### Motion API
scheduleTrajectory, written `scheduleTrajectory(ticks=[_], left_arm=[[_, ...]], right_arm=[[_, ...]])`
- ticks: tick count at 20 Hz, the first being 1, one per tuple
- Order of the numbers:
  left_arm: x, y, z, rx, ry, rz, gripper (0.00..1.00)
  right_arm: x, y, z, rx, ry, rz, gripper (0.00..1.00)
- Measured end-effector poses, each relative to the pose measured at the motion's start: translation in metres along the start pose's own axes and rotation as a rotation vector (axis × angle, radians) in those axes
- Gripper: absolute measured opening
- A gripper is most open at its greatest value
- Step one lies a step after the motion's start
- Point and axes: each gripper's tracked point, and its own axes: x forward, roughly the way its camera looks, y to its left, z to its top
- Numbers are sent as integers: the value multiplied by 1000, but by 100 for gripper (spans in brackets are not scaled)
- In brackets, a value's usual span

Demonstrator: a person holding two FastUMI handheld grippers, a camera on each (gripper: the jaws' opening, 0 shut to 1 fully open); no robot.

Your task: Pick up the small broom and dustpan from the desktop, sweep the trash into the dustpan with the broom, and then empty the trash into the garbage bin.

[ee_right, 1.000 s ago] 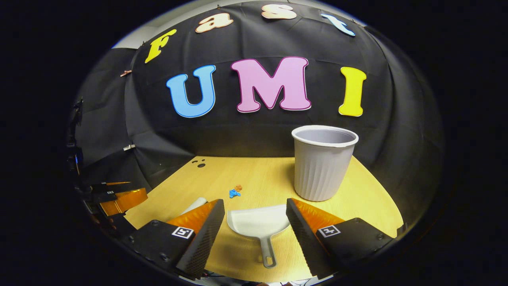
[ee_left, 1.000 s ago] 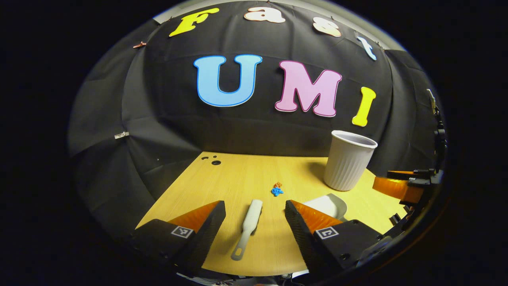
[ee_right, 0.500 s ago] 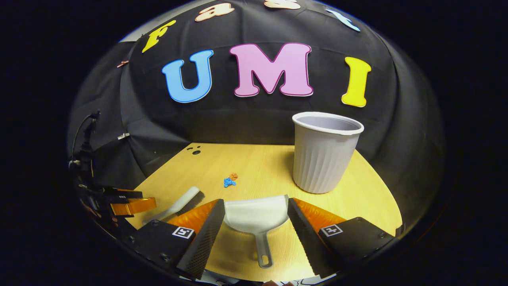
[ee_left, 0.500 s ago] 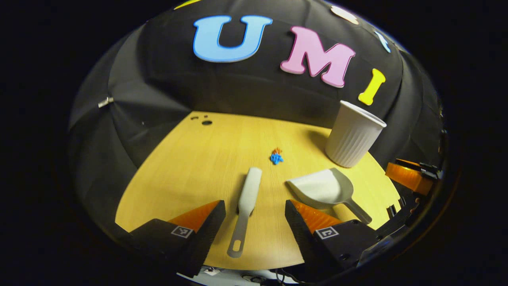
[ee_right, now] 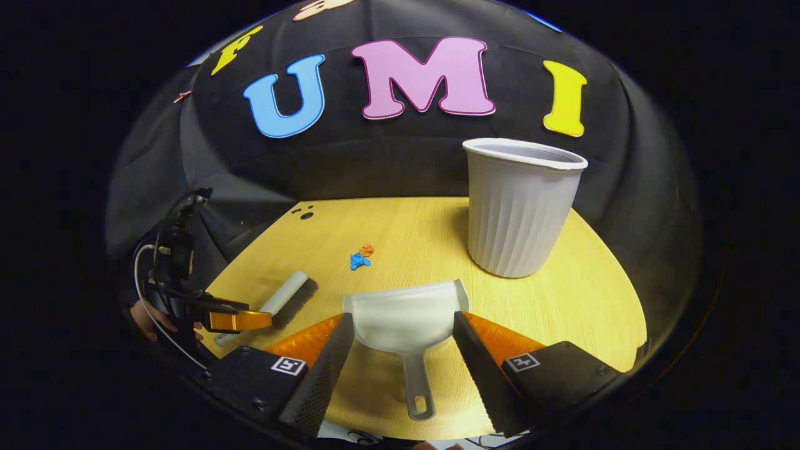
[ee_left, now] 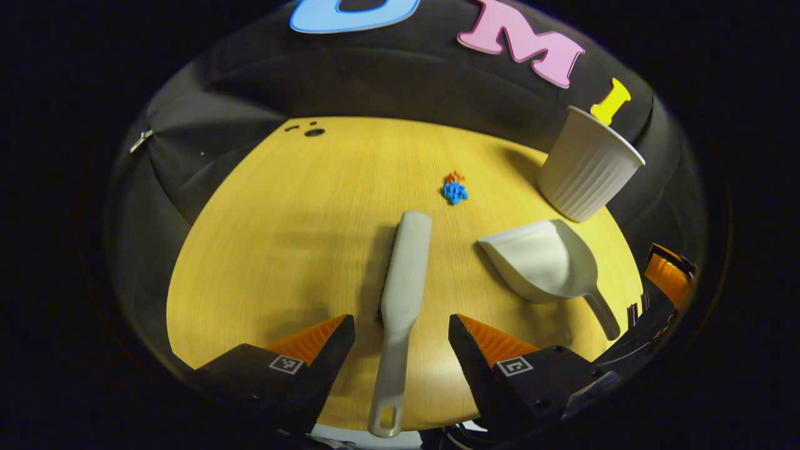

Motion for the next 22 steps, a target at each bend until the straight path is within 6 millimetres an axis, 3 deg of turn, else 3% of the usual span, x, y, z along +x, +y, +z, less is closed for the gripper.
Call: scheduleTrajectory(ticks=[9, 13, 16, 22], left_arm=[[45, 13, -5, 44, 171, 84, 89], [45, 13, -13, 95, 196, 105, 66], [46, 8, -12, 106, 142, 112, 41], [40, 4, -16, 55, 31, 113, 27]], right_arm=[[20, -9, -11, 25, 56, 0, 99], [24, -14, -17, 42, 79, -2, 99], [26, -19, -22, 58, 102, -13, 99], [19, -20, -40, 68, 174, -7, 99]])
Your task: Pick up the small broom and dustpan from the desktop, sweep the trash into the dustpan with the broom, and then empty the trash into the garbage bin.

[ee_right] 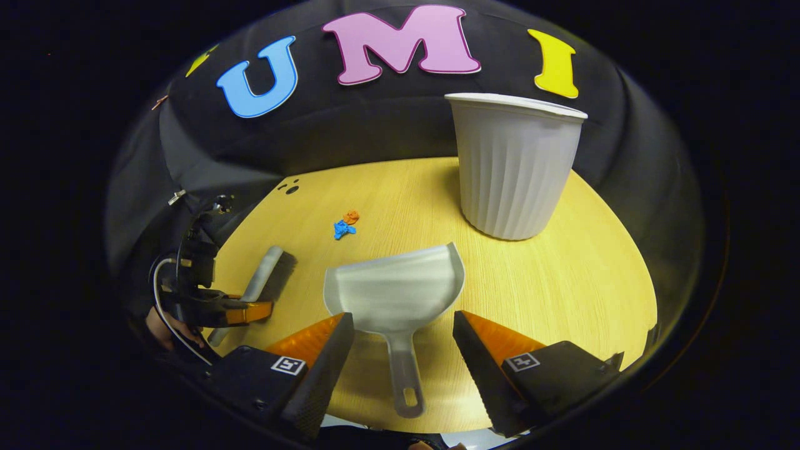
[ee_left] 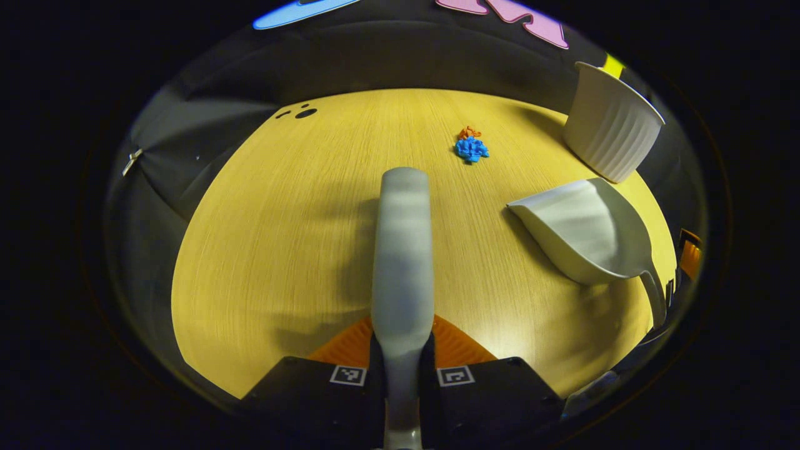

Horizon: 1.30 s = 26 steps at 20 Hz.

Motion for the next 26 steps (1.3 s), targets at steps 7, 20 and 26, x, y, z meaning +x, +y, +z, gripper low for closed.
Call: scheduleTrajectory(ticks=[7, 20, 26], left_arm=[[-57, 4, -9, -101, -143, 6, 25], [-99, 23, -56, -221, -104, 67, 25], [-94, 24, -50, -226, -89, 79, 25]], right_arm=[[6, -3, -32, -47, 104, 13, 99], [57, -17, -85, -64, 332, -48, 100], [73, -13, -88, -86, 356, -42, 81]])
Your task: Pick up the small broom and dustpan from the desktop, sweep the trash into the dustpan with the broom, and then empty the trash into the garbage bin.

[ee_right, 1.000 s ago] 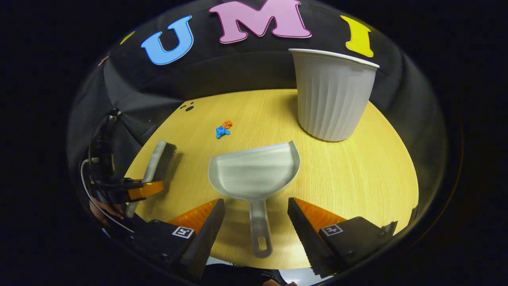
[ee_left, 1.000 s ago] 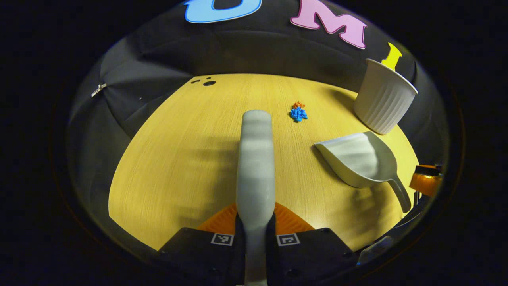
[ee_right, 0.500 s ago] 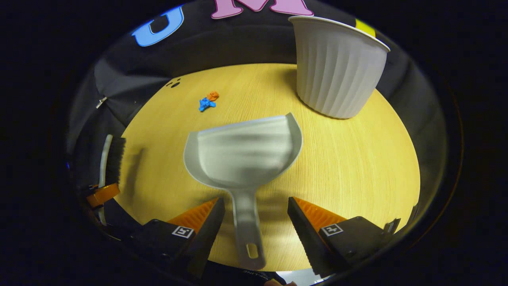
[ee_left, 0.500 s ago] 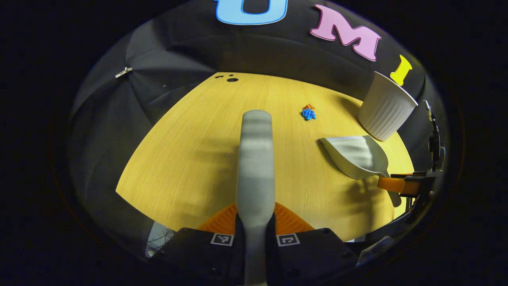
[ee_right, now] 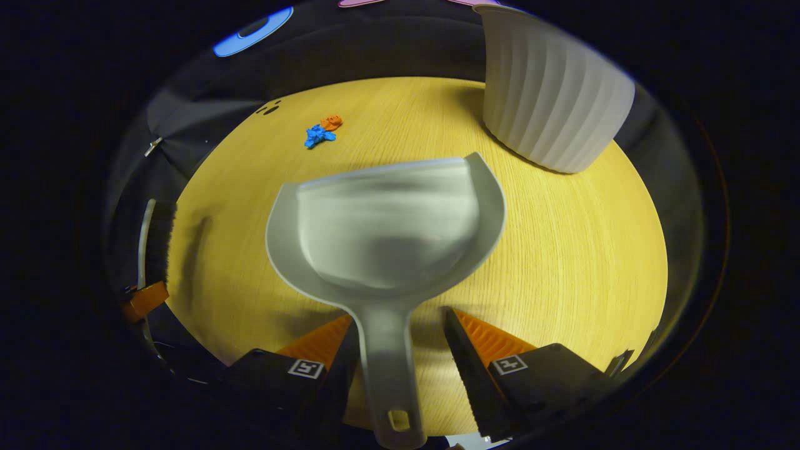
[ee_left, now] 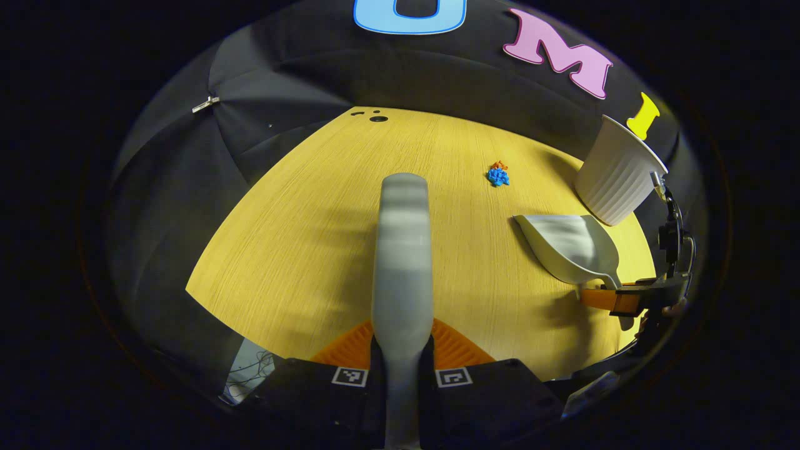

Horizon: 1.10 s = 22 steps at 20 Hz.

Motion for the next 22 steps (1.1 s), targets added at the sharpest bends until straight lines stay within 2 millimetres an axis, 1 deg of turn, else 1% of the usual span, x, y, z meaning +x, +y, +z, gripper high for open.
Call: scheduleTrajectory(ticks=[1, 3, 5, 6, 7, 8, 9, 10, 11, 12, 15, 16, 17, 20, 21, 22], left_arm=[[1, -1, 1, 0, 1, 2, 25], [6, -3, 6, -8, 6, 1, 25], [11, -4, 13, -9, 8, 7, 25], [14, -5, 17, -8, 10, 11, 27], [19, -7, 22, -4, 14, 17, 25], [22, -8, 27, -1, 11, 19, 25], [25, -10, 32, 4, 10, 16, 25], [29, -13, 37, 13, 10, 13, 25], [34, -14, 42, 23, 11, 10, 25], [41, -18, 52, 49, 16, 0, 25], [55, -21, 69, 137, 31, -7, 24], [59, -25, 76, 160, 36, -21, 25], [68, -33, 83, 188, 45, -42, 24], [91, -46, 110, 253, 52, -68, 25], [99, -52, 119, 260, 55, -79, 24], [109, -59, 125, 258, 67, -91, 25]], right_arm=[[2, -1, 3, -12, -4, -4, 79], [3, -1, 7, -40, -7, -16, 70], [7, 0, 7, -74, -14, -17, 46], [7, 1, 7, -87, -14, -10, 36], [6, 2, 8, -92, -16, 1, 41], [6, 2, 8, -88, -16, 16, 40], [5, 2, 7, -91, -7, 29, 34], [6, 2, 7, -89, 0, 48, 34], [4, 1, 8, -83, 2, 58, 38], [3, 1, 7, -91, 9, 64, 36], [4, -3, 8, -126, 13, 62, 36], [1, -4, 9, -127, 12, 66, 36], [-2, -5, 11, -135, 8, 71, 36], [-7, -11, 13, -162, 16, 88, 35], [-10, -12, 13, -161, 19, 92, 35], [-11, -15, 13, -163, 19, 91, 36]])
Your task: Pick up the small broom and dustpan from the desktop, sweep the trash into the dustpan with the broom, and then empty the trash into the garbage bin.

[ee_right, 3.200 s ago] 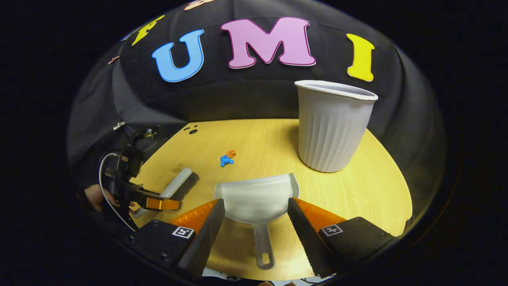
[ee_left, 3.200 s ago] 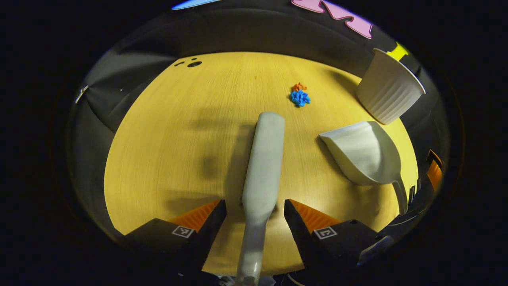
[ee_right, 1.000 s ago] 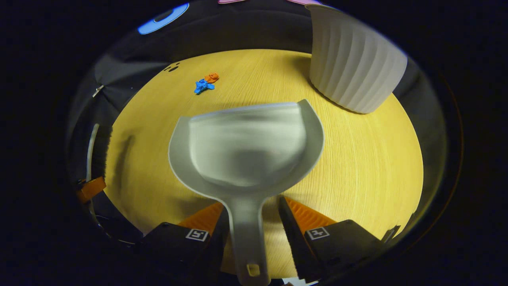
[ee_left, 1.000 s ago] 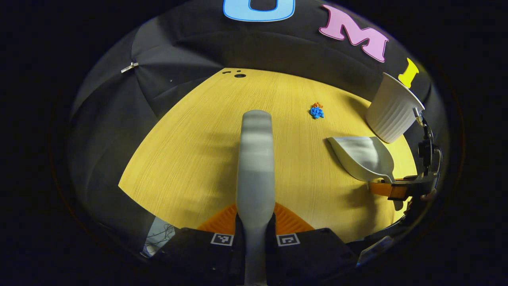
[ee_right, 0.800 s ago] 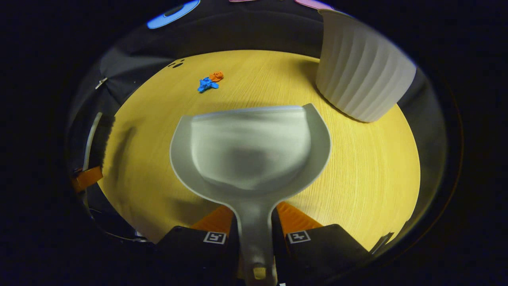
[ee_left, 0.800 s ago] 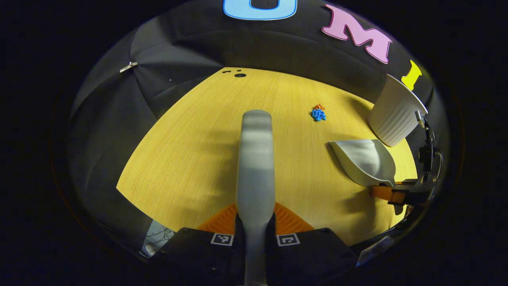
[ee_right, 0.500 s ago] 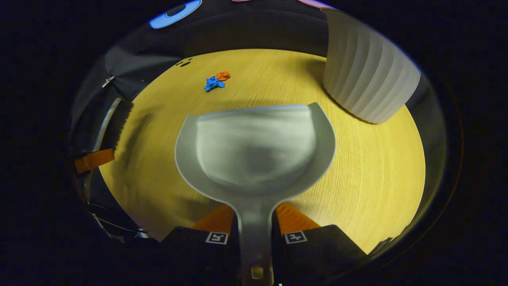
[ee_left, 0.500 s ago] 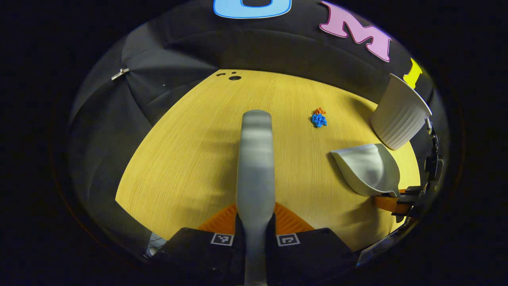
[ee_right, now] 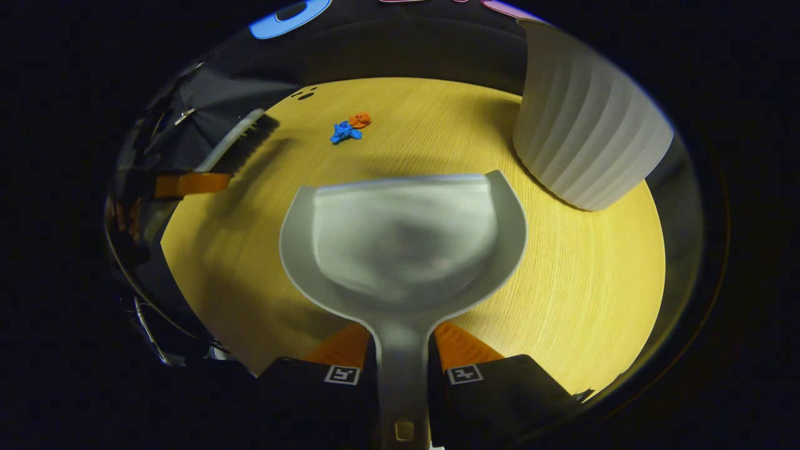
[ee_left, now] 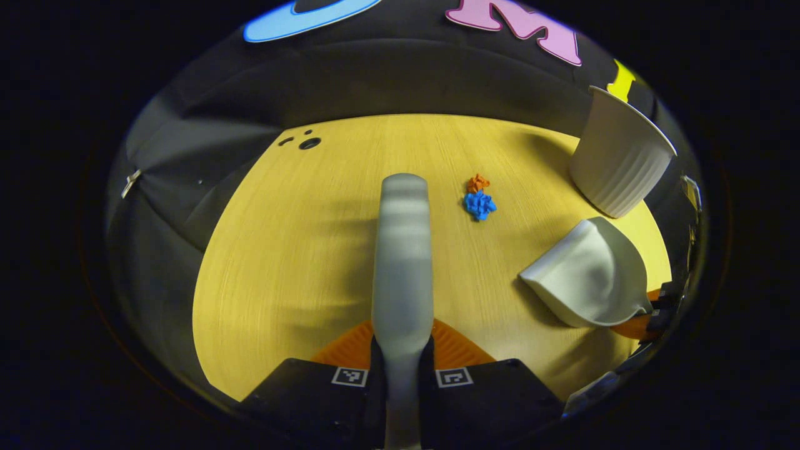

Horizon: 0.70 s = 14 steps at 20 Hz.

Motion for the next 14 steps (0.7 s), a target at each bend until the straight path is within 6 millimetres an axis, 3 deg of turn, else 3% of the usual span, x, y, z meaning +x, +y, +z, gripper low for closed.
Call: scheduleTrajectory(ticks=[8, 14], left_arm=[[53, -7, 45, 147, 47, -32, 26], [83, -22, 86, 456, 37, -69, 27]], right_arm=[[-21, -5, -5, -55, 10, 29, 35], [-11, -13, -5, -116, 34, 30, 36]])
